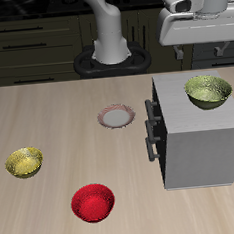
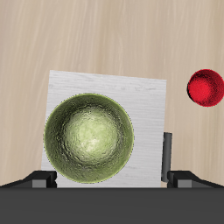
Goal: Place the green bowl on the plate
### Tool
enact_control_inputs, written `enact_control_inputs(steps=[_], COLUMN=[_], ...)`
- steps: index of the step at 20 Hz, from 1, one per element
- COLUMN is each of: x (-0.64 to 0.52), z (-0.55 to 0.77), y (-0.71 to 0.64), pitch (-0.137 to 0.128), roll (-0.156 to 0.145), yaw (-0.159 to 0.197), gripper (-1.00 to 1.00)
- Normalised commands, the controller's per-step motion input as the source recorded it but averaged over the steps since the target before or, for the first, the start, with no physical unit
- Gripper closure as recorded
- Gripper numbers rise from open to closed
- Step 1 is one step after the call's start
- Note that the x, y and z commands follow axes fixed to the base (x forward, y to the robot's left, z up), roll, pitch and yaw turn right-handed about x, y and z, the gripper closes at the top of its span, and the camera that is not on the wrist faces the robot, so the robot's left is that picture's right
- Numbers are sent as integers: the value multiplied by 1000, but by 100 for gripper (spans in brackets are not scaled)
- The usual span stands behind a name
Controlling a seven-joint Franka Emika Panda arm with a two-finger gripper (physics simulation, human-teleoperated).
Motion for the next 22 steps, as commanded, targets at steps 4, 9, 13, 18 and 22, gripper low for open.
enact_control_inputs(steps=[4,9,13,18,22], x=[43,82,16,-17,-6], z=[-97,-191,-235,-305,-294], y=[58,-52,-25,-4,-58], pitch=[-5,13,7,40,53], roll=[8,-11,5,-4,-10], yaw=[1,-13,0,-17,-35], gripper=[-100,-100,-100,-100,-100])
